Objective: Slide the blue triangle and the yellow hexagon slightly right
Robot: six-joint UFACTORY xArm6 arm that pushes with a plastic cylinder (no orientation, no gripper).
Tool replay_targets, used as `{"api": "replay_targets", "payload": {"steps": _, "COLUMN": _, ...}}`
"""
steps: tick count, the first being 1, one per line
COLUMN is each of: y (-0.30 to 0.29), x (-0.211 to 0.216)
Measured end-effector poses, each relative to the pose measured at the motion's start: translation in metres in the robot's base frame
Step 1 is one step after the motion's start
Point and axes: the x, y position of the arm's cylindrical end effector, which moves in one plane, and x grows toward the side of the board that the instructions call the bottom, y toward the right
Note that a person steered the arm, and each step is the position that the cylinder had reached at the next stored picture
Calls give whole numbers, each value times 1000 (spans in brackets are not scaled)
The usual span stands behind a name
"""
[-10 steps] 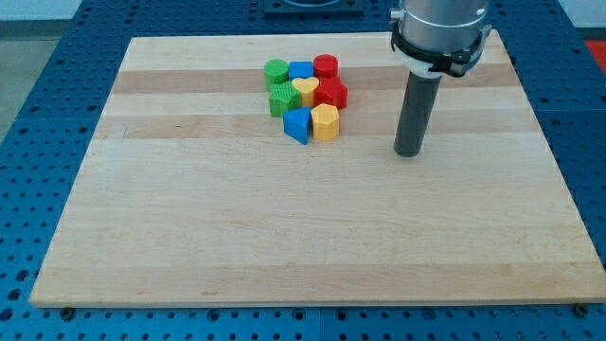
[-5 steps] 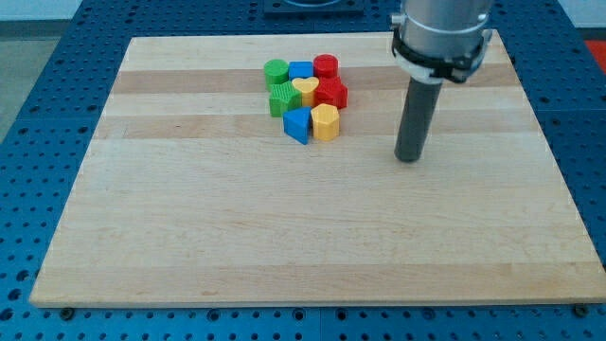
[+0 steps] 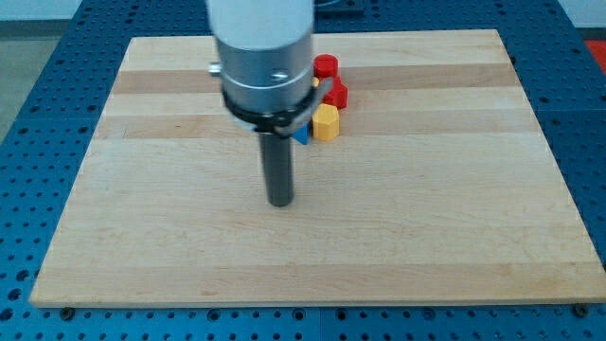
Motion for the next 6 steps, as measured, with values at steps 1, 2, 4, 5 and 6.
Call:
{"api": "replay_targets", "payload": {"steps": 1, "y": -39, "x": -11}}
{"api": "replay_targets", "payload": {"steps": 2, "y": -39, "x": -40}}
{"api": "replay_targets", "payload": {"steps": 4, "y": -29, "x": -95}}
{"api": "replay_targets", "payload": {"steps": 5, "y": 6, "x": -107}}
{"api": "replay_targets", "payload": {"steps": 6, "y": 24, "x": -107}}
